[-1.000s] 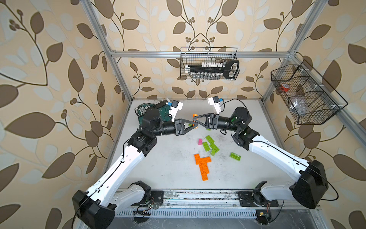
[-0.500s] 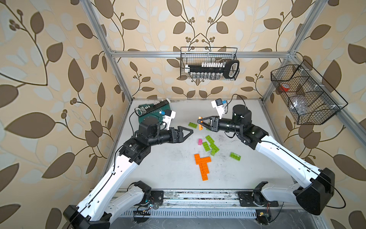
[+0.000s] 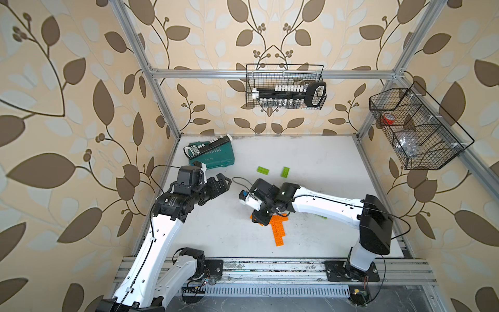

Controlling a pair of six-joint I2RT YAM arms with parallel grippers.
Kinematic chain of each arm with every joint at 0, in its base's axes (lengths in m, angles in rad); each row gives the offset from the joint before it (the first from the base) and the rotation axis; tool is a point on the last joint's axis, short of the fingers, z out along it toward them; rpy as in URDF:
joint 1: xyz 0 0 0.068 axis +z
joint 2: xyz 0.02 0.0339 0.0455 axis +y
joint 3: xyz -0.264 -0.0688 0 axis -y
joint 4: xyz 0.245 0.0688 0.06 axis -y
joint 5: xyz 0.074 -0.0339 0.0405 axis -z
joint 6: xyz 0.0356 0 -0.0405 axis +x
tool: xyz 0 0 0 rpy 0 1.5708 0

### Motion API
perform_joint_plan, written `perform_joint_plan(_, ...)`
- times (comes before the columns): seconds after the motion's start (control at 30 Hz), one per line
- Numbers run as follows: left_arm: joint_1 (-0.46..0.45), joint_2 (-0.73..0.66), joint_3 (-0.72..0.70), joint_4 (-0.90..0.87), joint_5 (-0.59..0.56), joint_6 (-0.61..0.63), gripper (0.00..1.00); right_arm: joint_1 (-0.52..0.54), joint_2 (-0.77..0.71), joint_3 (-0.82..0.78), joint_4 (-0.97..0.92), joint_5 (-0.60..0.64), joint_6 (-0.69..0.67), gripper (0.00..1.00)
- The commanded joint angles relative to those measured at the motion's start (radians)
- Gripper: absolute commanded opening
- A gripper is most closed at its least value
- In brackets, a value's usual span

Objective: Assemble a small pinwheel with lego
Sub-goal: Place the lego brick at the center of the board.

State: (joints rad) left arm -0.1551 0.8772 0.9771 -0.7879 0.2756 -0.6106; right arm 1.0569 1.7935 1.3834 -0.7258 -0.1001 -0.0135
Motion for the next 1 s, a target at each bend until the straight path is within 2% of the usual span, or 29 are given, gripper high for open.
perform_joint_plan(0.0,0.008,-0.014,0.031,-0.048,-0.06,-0.005,0.99,0.036,0.05,0.044,-0.086,0.092,-0.126,0.07)
perform_joint_plan(0.33,0.009,-0.027,0.003,-0.045,-0.066,-0.002,0.99,0.111,0.211,0.087,-0.088,0.109,-0.222,0.1)
perform_joint_plan(0.7,0.009,-0.029,-0.011,-0.047,-0.077,0.005,0.99,0.119,0.262,0.089,-0.103,0.103,-0.234,0.29)
perform_joint_plan(0.97,0.009,-0.023,-0.019,-0.047,-0.072,0.008,0.99,0.118,0.245,0.078,-0.091,0.112,-0.22,0.37)
